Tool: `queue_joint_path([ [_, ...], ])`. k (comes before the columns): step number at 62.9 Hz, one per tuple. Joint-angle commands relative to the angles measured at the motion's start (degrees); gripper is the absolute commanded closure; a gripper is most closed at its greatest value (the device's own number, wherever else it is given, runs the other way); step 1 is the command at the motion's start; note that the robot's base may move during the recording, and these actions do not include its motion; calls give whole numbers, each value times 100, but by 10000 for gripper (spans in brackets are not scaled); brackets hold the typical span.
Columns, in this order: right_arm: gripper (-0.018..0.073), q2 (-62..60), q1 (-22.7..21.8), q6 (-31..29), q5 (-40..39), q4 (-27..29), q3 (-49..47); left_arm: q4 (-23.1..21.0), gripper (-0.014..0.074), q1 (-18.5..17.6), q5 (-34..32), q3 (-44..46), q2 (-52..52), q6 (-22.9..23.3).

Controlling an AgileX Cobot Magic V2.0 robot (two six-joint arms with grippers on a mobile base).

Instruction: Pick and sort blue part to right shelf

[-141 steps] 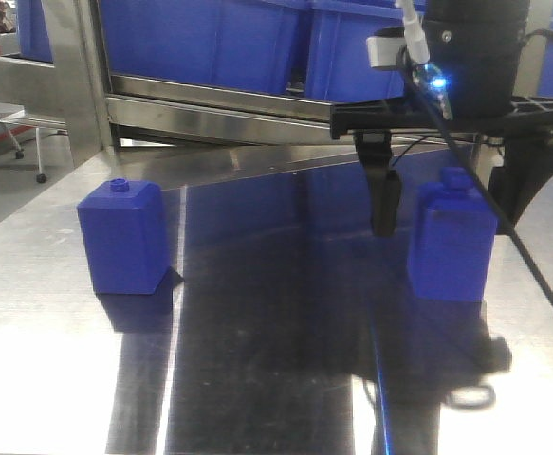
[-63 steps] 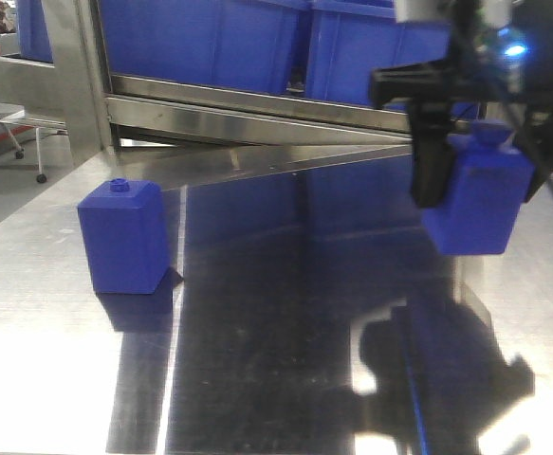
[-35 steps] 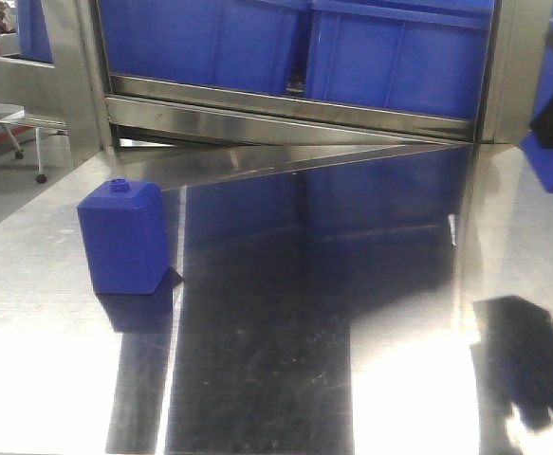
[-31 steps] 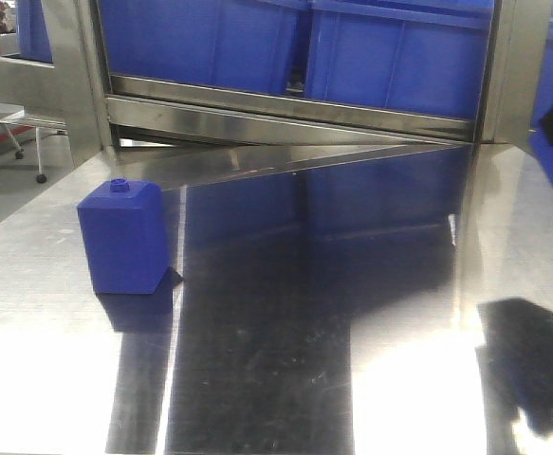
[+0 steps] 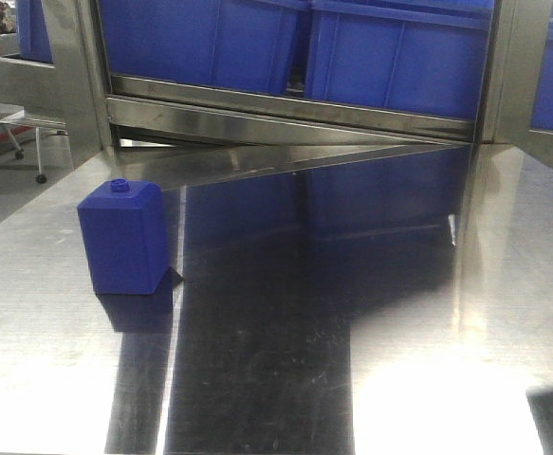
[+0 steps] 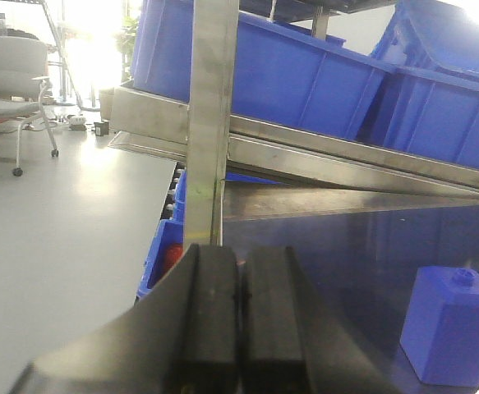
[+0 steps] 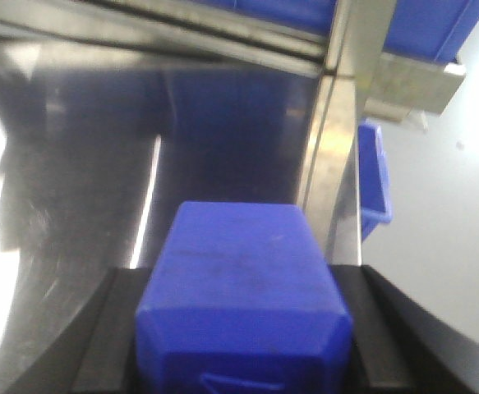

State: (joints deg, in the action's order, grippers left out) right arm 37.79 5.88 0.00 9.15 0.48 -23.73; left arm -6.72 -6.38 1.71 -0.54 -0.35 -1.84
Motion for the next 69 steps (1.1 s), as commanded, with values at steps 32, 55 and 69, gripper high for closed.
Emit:
queue_joint_path([
  [32,151,-2373,-27,284,340,-224,-63,-55,473,-40,-519,-117,-128,66],
  [55,151,-2373,-27,284,340,-224,-63,-55,473,-40,-519,-117,-128,66],
  [69,151,-2373,-27,284,340,-224,-63,-55,473,-40,-519,-117,-128,66],
])
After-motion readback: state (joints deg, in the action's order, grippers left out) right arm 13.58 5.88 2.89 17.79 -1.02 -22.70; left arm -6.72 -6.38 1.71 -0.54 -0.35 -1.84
